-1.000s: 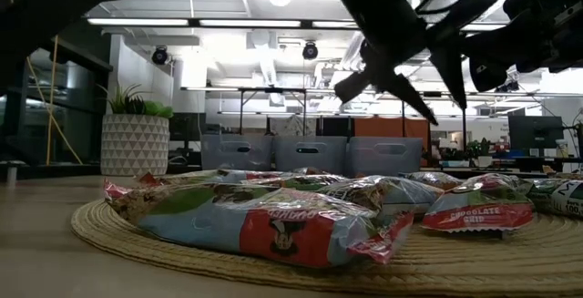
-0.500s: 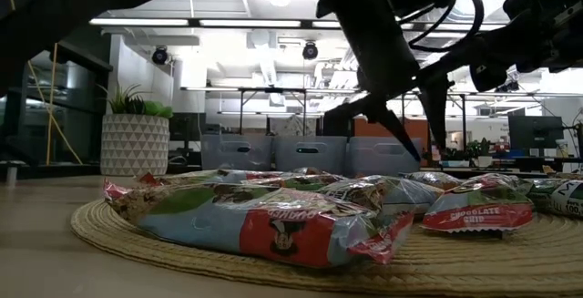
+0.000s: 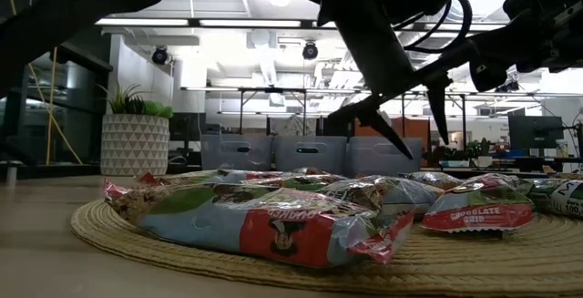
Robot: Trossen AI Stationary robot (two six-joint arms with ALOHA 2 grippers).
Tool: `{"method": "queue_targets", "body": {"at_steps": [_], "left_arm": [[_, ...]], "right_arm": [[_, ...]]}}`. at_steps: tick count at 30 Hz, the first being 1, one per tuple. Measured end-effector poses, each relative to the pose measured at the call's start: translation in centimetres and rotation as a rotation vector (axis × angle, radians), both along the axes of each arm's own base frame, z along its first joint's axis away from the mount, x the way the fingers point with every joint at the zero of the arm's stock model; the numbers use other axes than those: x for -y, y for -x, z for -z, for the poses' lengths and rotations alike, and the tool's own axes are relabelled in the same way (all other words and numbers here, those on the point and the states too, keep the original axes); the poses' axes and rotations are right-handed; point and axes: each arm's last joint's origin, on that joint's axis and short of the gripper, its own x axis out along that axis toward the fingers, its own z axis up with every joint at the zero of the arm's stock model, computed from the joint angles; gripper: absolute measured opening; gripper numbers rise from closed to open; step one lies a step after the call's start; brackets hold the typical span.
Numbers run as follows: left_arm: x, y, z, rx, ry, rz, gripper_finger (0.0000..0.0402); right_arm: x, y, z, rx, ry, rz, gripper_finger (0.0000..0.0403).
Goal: Pick and place Granola Bars by type
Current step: Put the blue granola bar into the left black bin
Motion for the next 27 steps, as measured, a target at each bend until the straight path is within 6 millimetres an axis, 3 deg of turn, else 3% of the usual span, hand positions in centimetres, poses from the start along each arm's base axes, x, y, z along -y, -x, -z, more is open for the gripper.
{"method": "queue_targets", "body": {"at_steps": [7, 19, 27], "left_arm": [[0.0, 0.0, 0.0, 0.002, 0.016, -0.026, 0.0285], [-0.1, 0.0, 0.0, 0.001, 0.000, -0.068, 0.0275], [0.1, -0.3, 2.7, -0.057, 0.053, -0.064, 0.0275]], "right_arm": [[0.0, 0.0, 0.0, 0.000, 0.000, 0.000, 0.0000], [0.0, 0.0, 0.0, 0.000, 0.000, 0.000, 0.0000], [0.0, 0.0, 0.0, 0.000, 0.000, 0.000, 0.0000]]}}
